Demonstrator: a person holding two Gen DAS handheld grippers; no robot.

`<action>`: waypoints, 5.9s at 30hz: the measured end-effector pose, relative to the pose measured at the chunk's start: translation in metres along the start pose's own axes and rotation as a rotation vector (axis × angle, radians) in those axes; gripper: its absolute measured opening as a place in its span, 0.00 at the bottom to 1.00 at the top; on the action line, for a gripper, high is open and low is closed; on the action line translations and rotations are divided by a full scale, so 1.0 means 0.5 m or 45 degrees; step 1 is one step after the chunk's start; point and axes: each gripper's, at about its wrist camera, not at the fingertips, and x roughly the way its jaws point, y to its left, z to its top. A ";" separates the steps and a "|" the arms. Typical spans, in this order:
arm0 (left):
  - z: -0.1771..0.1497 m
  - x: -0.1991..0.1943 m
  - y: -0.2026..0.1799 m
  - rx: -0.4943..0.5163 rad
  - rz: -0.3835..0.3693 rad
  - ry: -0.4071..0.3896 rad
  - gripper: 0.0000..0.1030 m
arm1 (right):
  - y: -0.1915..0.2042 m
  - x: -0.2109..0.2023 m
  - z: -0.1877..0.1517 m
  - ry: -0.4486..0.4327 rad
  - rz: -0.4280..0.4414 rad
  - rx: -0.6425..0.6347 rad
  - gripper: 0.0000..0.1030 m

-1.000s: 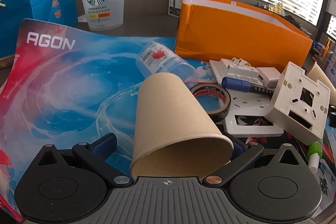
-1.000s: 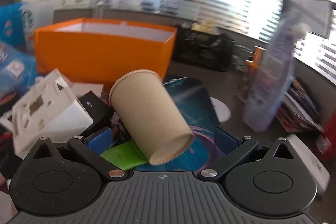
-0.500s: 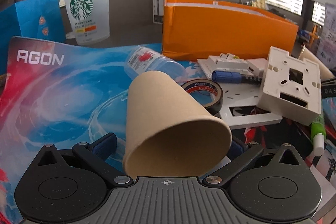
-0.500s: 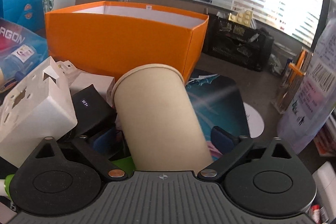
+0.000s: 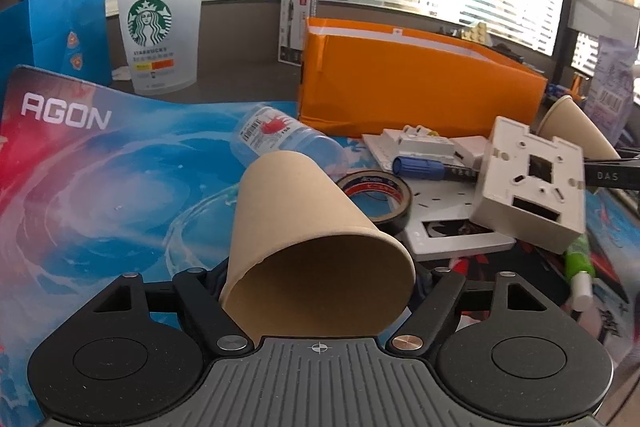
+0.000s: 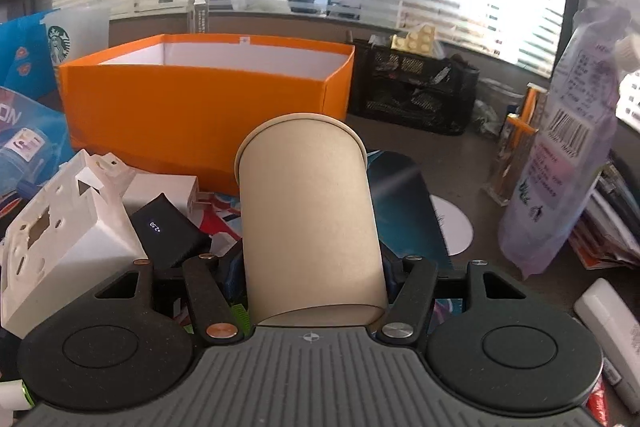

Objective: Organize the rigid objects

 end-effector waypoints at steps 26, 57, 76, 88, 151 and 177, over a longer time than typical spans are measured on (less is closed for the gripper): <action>0.108 -0.132 -0.017 0.088 -0.106 -0.222 0.77 | 0.082 -0.166 0.088 -0.188 0.065 -0.057 0.56; 0.072 -0.151 0.223 -0.231 0.147 -0.243 0.94 | 0.112 -0.136 0.115 -0.204 0.057 -0.070 0.56; -0.075 -0.144 0.135 -0.016 0.129 -0.310 1.00 | 0.139 -0.110 0.105 -0.194 0.112 -0.044 0.56; -0.023 -0.053 0.158 -0.232 0.139 -0.233 1.00 | 0.137 -0.102 0.091 -0.184 0.153 -0.009 0.56; 0.088 -0.095 0.120 -0.220 -0.380 -0.444 0.03 | 0.101 -0.129 0.064 -0.178 0.134 0.064 0.56; 0.372 -0.071 -0.024 -0.009 -0.467 -0.702 0.03 | 0.041 -0.074 0.193 -0.280 0.148 0.039 0.56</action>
